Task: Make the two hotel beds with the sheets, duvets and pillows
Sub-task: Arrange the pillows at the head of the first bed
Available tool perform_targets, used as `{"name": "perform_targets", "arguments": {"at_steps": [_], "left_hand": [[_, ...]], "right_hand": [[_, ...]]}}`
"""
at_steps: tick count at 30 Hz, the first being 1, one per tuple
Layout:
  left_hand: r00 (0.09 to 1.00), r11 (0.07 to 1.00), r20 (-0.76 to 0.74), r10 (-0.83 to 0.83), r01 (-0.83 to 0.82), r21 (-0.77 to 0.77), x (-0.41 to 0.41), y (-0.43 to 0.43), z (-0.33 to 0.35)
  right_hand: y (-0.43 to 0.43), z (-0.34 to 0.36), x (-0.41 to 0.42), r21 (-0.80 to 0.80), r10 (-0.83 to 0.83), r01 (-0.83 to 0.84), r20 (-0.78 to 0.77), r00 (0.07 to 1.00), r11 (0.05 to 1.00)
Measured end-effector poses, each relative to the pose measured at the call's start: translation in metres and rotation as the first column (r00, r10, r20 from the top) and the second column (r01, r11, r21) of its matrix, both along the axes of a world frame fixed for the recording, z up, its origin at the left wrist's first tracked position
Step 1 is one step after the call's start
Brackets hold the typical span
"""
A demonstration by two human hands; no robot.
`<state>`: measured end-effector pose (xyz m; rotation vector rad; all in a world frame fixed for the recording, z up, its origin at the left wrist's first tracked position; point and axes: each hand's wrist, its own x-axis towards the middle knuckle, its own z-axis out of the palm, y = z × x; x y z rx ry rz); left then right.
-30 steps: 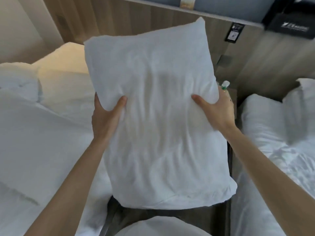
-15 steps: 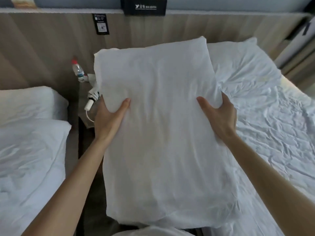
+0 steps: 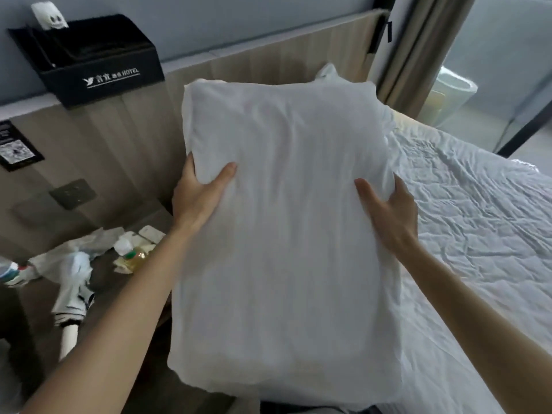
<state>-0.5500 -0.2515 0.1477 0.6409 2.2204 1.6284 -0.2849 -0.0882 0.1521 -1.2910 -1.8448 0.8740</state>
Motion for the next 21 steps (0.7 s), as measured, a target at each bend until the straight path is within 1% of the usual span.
{"name": "perform_targets", "arguments": {"at_steps": [3,7,11,16,21], "left_hand": [[0.998,0.998,0.002,-0.070,0.070,-0.003,-0.031,0.043,0.011],[0.989,0.989,0.033,-0.144,0.143,0.024,-0.072,0.101,0.012],[0.988,0.989,0.054,-0.142,0.141,0.035,-0.110,0.165,0.011],[0.986,0.987,0.035,-0.163,0.163,0.003,-0.160,0.263,0.007],[0.964,0.963,-0.014,-0.265,0.264,-0.047,-0.202,0.382,0.018]], "right_hand": [[0.020,0.004,-0.019,0.004,-0.036,0.036,-0.016,0.999,0.999],[0.054,0.008,-0.042,-0.007,0.013,-0.013,-0.032,0.999,1.000],[0.096,0.004,-0.068,0.008,-0.010,0.010,-0.052,0.999,1.000],[0.176,-0.011,-0.115,-0.027,-0.055,0.053,-0.071,0.996,0.998],[0.267,-0.016,-0.162,-0.096,-0.101,0.094,-0.078,0.992,0.991]]}}
